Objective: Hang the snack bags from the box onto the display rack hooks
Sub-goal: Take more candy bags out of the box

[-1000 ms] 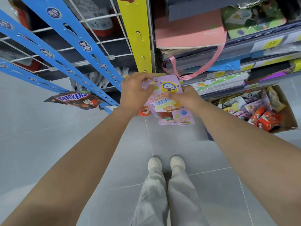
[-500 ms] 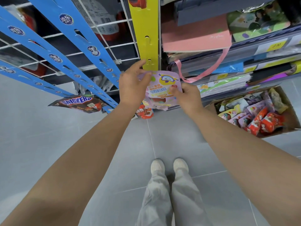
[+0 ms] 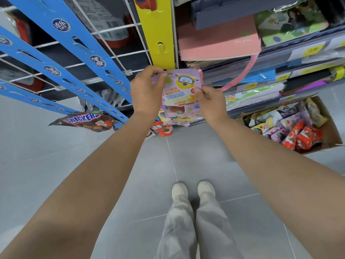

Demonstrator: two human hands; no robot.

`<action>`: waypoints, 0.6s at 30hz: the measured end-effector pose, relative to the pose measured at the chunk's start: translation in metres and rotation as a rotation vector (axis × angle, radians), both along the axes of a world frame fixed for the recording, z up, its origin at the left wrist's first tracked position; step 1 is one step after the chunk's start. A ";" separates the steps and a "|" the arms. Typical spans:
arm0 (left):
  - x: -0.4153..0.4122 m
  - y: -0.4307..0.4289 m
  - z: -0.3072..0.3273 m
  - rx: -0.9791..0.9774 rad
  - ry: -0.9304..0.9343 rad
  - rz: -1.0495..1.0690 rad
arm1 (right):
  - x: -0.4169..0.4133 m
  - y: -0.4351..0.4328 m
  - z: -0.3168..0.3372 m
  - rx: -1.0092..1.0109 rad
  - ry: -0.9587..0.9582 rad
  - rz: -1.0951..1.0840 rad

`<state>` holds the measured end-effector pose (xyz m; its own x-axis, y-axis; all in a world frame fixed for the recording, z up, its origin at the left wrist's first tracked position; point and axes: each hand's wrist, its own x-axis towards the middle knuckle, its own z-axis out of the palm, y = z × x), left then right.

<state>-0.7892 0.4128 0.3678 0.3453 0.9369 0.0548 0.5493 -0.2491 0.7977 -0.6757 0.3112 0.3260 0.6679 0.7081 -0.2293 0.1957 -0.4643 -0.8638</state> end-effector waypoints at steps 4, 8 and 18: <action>0.003 0.001 0.002 -0.041 -0.015 0.022 | -0.004 0.001 0.006 0.006 -0.055 -0.011; 0.010 0.004 0.003 -0.105 0.073 0.144 | -0.005 0.004 0.006 0.000 -0.124 -0.044; 0.032 0.001 0.017 -0.450 0.240 0.394 | -0.008 0.014 0.003 -0.163 -0.166 0.029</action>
